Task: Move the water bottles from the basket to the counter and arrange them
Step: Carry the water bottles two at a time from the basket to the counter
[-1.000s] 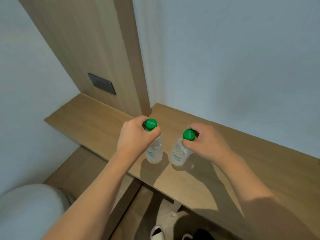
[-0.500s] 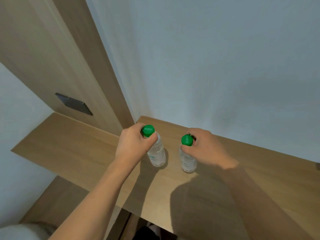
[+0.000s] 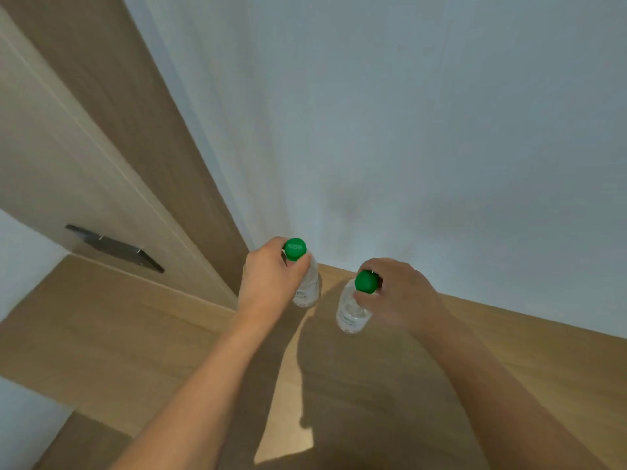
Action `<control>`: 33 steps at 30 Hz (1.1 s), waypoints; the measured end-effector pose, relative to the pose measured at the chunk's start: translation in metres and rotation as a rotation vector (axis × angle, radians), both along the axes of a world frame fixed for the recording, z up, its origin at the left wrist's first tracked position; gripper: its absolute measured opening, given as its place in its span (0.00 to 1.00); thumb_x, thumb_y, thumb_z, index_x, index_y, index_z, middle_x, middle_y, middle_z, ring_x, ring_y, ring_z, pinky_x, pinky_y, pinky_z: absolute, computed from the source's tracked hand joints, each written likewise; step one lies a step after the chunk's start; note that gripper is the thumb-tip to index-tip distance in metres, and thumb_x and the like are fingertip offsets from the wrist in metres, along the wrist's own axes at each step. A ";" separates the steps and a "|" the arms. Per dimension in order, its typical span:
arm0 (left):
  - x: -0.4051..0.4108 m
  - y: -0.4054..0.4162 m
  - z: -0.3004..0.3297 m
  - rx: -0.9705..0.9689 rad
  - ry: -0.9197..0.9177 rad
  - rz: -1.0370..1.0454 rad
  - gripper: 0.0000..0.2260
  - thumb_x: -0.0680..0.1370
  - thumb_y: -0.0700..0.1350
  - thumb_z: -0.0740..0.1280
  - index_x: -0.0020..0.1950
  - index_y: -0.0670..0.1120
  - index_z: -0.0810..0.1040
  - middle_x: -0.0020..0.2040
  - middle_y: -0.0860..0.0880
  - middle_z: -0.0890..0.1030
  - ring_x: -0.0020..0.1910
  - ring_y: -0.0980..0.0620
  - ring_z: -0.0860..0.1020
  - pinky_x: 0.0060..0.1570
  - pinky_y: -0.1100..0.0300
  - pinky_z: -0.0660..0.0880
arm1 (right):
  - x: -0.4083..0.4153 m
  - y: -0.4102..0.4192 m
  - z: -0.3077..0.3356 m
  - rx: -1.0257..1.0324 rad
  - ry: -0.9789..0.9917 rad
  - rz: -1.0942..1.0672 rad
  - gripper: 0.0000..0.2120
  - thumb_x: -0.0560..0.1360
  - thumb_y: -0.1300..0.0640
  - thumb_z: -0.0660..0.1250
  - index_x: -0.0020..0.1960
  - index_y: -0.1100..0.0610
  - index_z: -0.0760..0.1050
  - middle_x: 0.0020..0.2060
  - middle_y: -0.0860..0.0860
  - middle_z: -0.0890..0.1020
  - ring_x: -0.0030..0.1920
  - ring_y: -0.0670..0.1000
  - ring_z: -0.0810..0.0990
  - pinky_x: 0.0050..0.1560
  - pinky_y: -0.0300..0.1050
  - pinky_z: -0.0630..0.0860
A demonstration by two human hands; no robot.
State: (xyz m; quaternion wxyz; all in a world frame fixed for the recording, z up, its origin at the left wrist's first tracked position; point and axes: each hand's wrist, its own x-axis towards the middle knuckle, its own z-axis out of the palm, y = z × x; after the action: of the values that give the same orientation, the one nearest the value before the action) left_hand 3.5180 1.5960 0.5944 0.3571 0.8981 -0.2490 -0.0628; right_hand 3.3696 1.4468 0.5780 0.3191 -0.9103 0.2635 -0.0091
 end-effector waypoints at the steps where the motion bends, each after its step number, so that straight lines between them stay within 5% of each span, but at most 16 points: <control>1: 0.008 -0.004 -0.004 -0.002 0.015 0.013 0.08 0.75 0.50 0.71 0.47 0.47 0.78 0.32 0.54 0.76 0.35 0.52 0.77 0.33 0.61 0.67 | 0.007 -0.002 -0.001 -0.002 0.000 0.004 0.07 0.70 0.50 0.69 0.47 0.45 0.74 0.40 0.41 0.77 0.41 0.42 0.74 0.41 0.40 0.69; 5: 0.035 -0.018 -0.017 -0.006 0.083 0.058 0.08 0.74 0.51 0.69 0.46 0.48 0.79 0.35 0.50 0.79 0.36 0.50 0.78 0.34 0.56 0.75 | 0.034 -0.012 -0.006 -0.024 0.005 0.038 0.08 0.71 0.49 0.69 0.49 0.45 0.74 0.40 0.39 0.76 0.42 0.42 0.74 0.40 0.37 0.67; 10: 0.061 -0.029 -0.023 -0.002 0.078 0.064 0.06 0.76 0.50 0.67 0.44 0.48 0.77 0.35 0.50 0.78 0.35 0.51 0.77 0.30 0.59 0.69 | 0.065 -0.022 -0.014 -0.010 0.004 0.086 0.07 0.72 0.48 0.69 0.48 0.45 0.74 0.40 0.40 0.75 0.40 0.42 0.74 0.39 0.37 0.66; 21: 0.088 -0.047 -0.040 0.086 0.042 0.169 0.09 0.78 0.47 0.66 0.50 0.42 0.78 0.39 0.48 0.78 0.40 0.46 0.73 0.40 0.58 0.64 | 0.117 -0.028 -0.024 -0.028 0.015 0.138 0.06 0.73 0.48 0.68 0.44 0.47 0.72 0.39 0.45 0.74 0.39 0.47 0.74 0.38 0.40 0.68; 27: 0.089 -0.051 -0.038 0.111 0.071 0.169 0.08 0.78 0.48 0.66 0.50 0.44 0.76 0.39 0.51 0.77 0.38 0.50 0.70 0.33 0.63 0.59 | 0.123 -0.032 -0.025 -0.051 0.007 0.113 0.06 0.72 0.49 0.68 0.46 0.49 0.73 0.40 0.45 0.75 0.39 0.47 0.74 0.39 0.43 0.71; 33: 0.078 -0.056 -0.038 0.091 0.104 0.109 0.09 0.78 0.48 0.66 0.50 0.43 0.77 0.39 0.50 0.78 0.38 0.50 0.74 0.38 0.60 0.66 | 0.117 -0.038 -0.025 -0.083 -0.007 0.080 0.06 0.71 0.50 0.68 0.45 0.50 0.73 0.40 0.45 0.75 0.37 0.47 0.73 0.39 0.45 0.73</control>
State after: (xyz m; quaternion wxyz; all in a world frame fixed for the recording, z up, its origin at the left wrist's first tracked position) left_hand 3.5958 1.5402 0.5566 0.3312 0.9212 -0.1777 -0.1008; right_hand 3.4869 1.4085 0.5531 0.2819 -0.9326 0.2250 -0.0104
